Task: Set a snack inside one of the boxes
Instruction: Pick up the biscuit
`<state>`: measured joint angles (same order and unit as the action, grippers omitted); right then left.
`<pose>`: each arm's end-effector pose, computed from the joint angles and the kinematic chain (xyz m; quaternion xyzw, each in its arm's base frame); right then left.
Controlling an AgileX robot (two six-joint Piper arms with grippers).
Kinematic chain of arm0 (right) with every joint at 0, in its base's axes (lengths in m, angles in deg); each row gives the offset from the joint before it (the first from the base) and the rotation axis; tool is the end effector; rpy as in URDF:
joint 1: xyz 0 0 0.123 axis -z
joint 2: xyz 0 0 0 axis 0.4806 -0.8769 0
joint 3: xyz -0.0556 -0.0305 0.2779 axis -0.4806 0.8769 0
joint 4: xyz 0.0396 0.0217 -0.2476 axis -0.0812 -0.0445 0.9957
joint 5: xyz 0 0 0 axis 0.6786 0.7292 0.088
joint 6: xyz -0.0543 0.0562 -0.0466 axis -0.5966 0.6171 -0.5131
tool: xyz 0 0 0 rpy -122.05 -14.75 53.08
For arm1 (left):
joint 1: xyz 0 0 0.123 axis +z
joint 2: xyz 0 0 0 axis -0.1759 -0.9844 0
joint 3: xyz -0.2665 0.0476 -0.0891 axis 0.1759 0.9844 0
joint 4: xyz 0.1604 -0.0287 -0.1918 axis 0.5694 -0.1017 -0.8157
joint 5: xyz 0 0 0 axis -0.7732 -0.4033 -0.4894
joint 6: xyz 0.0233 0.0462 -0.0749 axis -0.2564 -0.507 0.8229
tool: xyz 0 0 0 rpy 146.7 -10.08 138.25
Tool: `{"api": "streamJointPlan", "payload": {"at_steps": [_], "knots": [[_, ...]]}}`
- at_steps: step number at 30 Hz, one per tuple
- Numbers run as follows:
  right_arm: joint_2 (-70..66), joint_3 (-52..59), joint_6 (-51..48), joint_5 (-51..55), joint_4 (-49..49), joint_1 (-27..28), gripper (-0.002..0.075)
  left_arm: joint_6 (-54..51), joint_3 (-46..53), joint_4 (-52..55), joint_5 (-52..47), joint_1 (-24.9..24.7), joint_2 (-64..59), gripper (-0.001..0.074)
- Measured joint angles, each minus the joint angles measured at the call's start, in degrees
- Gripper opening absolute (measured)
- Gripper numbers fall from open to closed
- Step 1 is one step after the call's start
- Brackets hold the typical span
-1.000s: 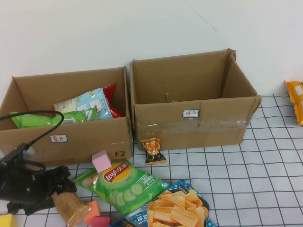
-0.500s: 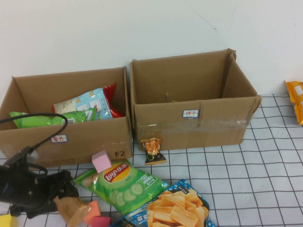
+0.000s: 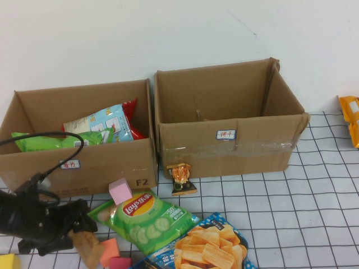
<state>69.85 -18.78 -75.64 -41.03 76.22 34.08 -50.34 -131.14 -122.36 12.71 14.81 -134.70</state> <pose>0.0530 -0.0074 0.1738 0.0366 0.7959 -0.0451 0.6027 0.3072 -0.0128 0.0984 -0.2050 0.9421 -0.2336 0.1260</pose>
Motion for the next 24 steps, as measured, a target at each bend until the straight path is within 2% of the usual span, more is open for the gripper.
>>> {"api": "streamJointPlan", "payload": {"at_steps": [2, 7, 18, 24], "knots": [[0.0, 0.0, 0.0, 0.0, 0.0, 0.0, -0.0001, 0.0, -0.2, 0.0, -0.3, 0.0, 0.0, 0.0459], [0.0, 0.0, 0.0, 0.0, 0.0, 0.0, -0.0001, -0.9, -0.5, 0.0, -1.8, 0.0, 0.0, 0.0293], [0.0, 0.0, 0.0, 0.0, 0.0, 0.0, -0.0001, -1.5, -1.0, 1.0, -3.8, 0.1, 0.0, 0.0225], [0.0, 0.0, 0.0, 0.0, 0.0, 0.0, -0.0001, -2.9, -1.0, 1.4, -7.5, 0.4, 0.0, 0.0138]]}}
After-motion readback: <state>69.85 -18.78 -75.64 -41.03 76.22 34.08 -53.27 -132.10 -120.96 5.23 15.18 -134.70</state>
